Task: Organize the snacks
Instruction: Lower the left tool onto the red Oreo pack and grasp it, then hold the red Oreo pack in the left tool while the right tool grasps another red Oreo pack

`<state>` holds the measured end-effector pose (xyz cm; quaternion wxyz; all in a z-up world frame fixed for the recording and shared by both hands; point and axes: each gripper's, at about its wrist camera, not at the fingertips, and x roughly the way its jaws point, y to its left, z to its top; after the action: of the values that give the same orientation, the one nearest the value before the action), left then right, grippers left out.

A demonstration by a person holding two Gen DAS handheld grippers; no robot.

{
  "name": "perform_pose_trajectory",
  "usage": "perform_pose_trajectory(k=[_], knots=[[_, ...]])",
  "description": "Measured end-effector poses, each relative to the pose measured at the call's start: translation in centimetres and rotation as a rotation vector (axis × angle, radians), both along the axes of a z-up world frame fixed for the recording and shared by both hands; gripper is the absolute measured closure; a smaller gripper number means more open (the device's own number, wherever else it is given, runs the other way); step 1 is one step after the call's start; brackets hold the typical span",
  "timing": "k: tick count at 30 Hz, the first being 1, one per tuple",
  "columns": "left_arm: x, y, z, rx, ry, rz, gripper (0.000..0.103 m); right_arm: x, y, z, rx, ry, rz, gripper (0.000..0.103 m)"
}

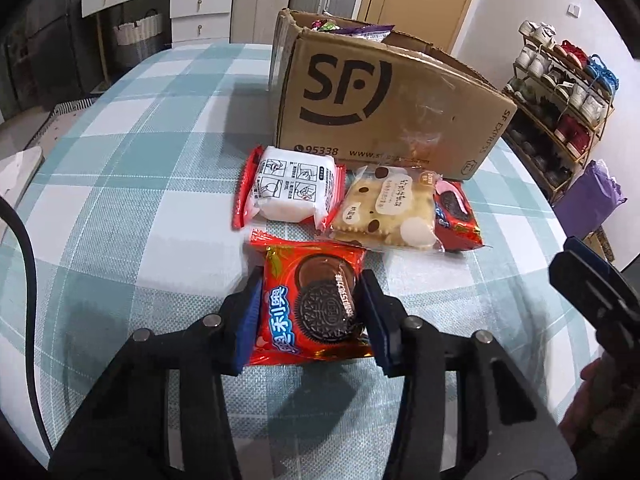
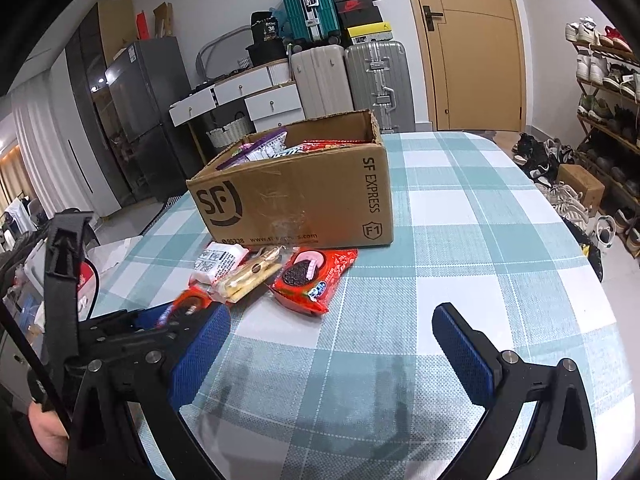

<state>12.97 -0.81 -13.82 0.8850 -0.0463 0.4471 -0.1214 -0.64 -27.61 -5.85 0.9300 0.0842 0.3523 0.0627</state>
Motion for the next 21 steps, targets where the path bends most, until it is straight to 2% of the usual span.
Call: perform_pose_trajectory(k=[8,21], knots=[[-1.1,0.8,0.4,-0.016,0.004,0.000,0.060,0.2,-0.1,-0.4,-0.016,0.013,-0.011,0.000],[-1.7,4.8,1.4,-0.150,0.038,0.088,0.060,2.9,1.5,-3.0,-0.055,0.111,0.020,0.000]])
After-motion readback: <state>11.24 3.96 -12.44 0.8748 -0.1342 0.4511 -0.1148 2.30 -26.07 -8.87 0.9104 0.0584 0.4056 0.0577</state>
